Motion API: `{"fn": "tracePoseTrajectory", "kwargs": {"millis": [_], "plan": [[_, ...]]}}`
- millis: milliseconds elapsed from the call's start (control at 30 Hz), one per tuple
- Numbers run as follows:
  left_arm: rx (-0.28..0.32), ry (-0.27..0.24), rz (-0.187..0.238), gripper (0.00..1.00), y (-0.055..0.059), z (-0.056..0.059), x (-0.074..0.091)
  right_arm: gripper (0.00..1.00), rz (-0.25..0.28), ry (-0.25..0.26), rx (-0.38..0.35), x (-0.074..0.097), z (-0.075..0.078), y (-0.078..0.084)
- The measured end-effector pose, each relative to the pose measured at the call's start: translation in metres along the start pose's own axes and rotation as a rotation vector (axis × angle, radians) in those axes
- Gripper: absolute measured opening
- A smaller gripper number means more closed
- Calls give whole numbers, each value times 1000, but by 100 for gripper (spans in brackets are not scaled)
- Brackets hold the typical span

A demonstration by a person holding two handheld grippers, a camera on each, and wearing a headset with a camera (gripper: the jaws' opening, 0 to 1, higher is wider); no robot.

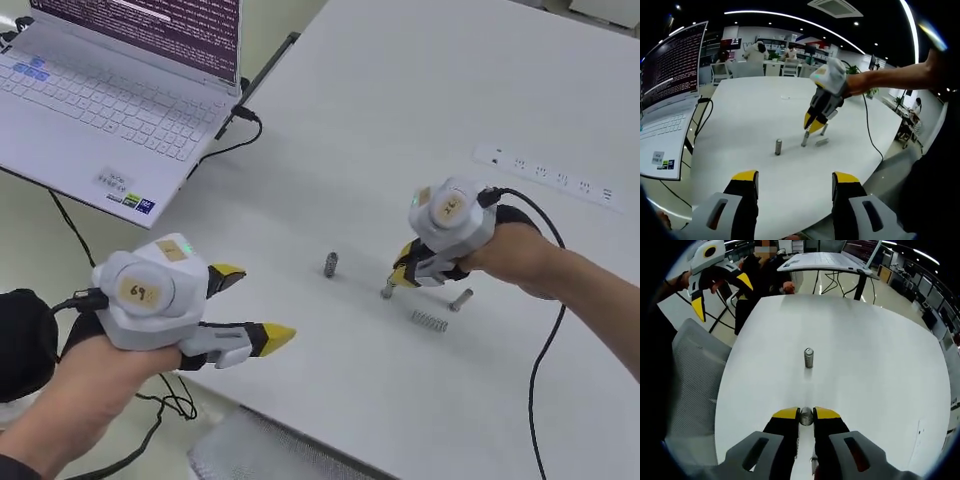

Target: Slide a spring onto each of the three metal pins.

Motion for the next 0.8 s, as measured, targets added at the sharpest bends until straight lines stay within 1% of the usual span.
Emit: {"fn": "tracePoseTrajectory", "kwargs": {"millis": [133, 333, 467, 567, 667, 800], "plan": [[0, -1, -1, 55, 0, -1, 0, 9, -7, -4, 6, -5, -1, 1], [5, -4, 11, 55, -2, -2, 1, 9, -33, -13, 36, -14, -3, 2], [3, -4, 11, 55, -2, -3, 2, 9, -39, -18, 35, -20, -1, 4], [1, -7, 28, 56, -4, -5, 3, 9, -49, -21, 41, -24, -2, 6], [1, -9, 36, 56, -5, -7, 2, 9, -56, -26, 49, -27, -2, 7], [1, -8, 31, 56, -4, -8, 2, 9, -61, -33, 48, -30, -3, 8]]}}
Point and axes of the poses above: the centre of the closed fingertips' face, and the gripper's own axes: x roughly backward along the fingers, z roughly to its right, y roughly out of its underside, the point moved 1 cm from there along x, roughly backward along the fingers, and after that the axes turned 1 degree about x, right-handed, at the moved point
